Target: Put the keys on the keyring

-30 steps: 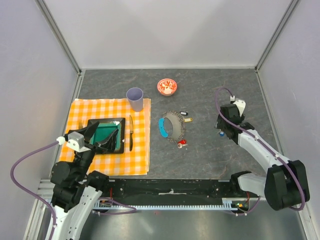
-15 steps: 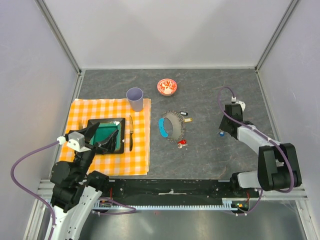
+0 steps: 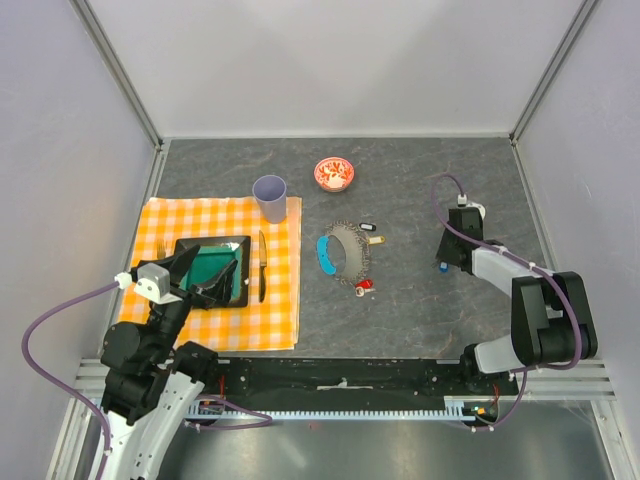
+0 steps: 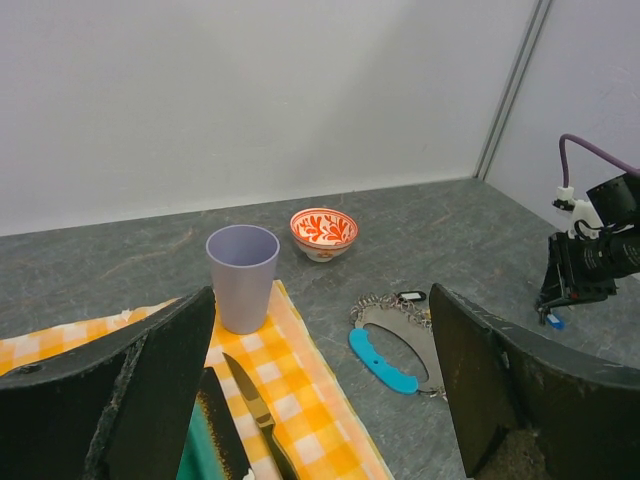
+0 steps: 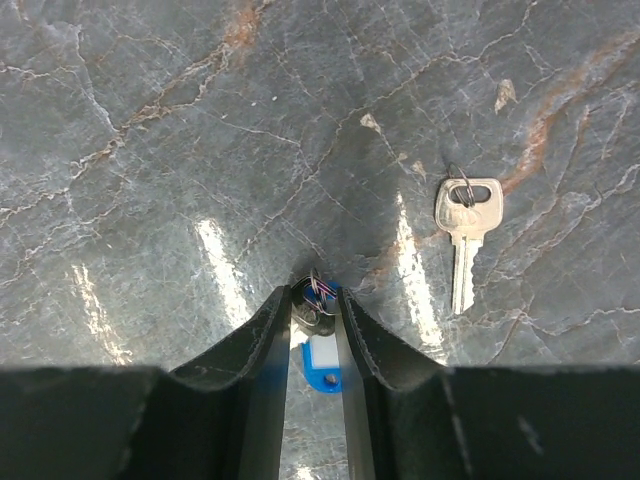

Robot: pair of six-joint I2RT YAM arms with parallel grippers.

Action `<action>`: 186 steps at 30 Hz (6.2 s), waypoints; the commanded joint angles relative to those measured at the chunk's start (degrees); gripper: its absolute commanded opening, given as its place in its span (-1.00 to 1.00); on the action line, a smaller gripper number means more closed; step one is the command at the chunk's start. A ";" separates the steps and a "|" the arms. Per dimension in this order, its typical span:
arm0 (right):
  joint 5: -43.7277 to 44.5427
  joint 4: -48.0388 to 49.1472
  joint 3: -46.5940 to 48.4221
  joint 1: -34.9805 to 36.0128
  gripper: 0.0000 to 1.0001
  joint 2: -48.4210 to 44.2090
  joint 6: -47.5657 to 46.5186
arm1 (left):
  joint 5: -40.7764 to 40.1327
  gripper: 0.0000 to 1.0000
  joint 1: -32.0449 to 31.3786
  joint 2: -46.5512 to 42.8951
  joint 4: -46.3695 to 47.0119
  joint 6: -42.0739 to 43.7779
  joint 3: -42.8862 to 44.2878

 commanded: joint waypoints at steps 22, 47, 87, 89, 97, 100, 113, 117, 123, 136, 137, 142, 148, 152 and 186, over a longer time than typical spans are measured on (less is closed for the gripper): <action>-2.27 0.61 -0.39 0.45 -1.00 -6.03 -1.25 | 0.28 0.87 -0.17 -4.36 1.39 1.12 0.60; -38.40 -13.61 10.15 17.07 -1.00 -42.06 -24.71 | 16.62 0.89 -0.17 16.72 2.80 0.86 4.99; -5.44 -2.73 -11.46 20.06 -1.00 -75.56 -25.16 | 8.98 0.43 -23.29 99.95 23.88 7.09 28.99; -5.45 -2.38 -11.63 20.14 -1.00 -75.56 -25.16 | 9.69 0.28 -23.29 102.41 25.56 9.81 30.39; -5.71 -2.20 -11.72 20.14 -1.00 -74.50 -25.34 | 10.03 -0.09 -23.11 110.25 27.32 11.39 34.61; -5.71 -2.03 -11.81 20.14 -1.00 -74.41 -25.34 | 13.27 -0.09 -23.11 110.69 27.58 12.62 34.35; -6.15 -1.76 -11.99 20.14 -1.00 -74.50 -25.25 | 16.81 -0.17 -23.11 111.92 27.23 15.97 33.73; -6.24 -1.76 -11.99 20.14 -1.00 -74.41 -25.25 | 17.77 -0.19 -23.20 112.10 26.35 15.97 34.35; -6.50 -1.68 -11.99 20.14 -1.00 -74.50 -25.25 | 19.88 -0.28 -23.20 112.36 25.30 15.71 34.18; -6.85 -1.68 -12.07 20.14 -1.00 -74.68 -25.43 | 20.50 -0.32 -23.20 113.85 25.38 15.44 34.53; -6.85 -1.68 -12.07 20.14 -1.00 -74.68 -25.34 | 20.50 -0.33 -23.20 113.94 25.21 15.53 34.53; -7.03 -1.76 -12.07 20.14 -1.00 -74.77 -25.34 | 20.41 -0.31 -23.20 113.68 24.16 15.53 34.70; -7.12 -1.76 -12.07 20.06 -1.00 -74.94 -25.34 | 20.41 -0.18 -23.20 112.01 24.24 15.09 33.30; -7.12 -1.76 -12.07 20.14 -1.00 -75.03 -25.43 | 21.37 -0.18 -23.20 111.74 24.15 14.48 33.12; -7.20 -1.76 -12.16 20.14 -1.00 -75.38 -25.34 | 24.28 -0.26 -23.29 111.66 24.77 11.31 32.15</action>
